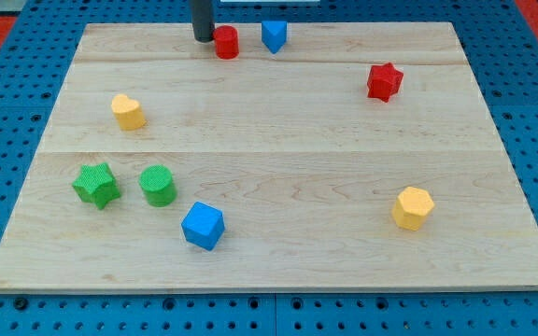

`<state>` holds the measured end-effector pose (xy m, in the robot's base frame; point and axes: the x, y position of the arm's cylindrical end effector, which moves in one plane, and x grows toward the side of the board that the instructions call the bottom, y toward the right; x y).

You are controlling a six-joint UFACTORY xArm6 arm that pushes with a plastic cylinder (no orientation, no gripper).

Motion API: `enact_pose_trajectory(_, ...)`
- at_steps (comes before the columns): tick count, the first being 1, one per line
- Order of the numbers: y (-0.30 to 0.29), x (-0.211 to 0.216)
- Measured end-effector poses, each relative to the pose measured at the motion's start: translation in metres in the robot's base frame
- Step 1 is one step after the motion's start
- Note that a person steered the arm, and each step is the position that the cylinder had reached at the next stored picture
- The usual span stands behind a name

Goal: Move your arm towards the red circle

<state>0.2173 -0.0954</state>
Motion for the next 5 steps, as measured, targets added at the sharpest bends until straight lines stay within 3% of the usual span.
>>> enact_pose_trajectory(3, -0.052, 0.001)
enact_pose_trajectory(5, -0.064, 0.031)
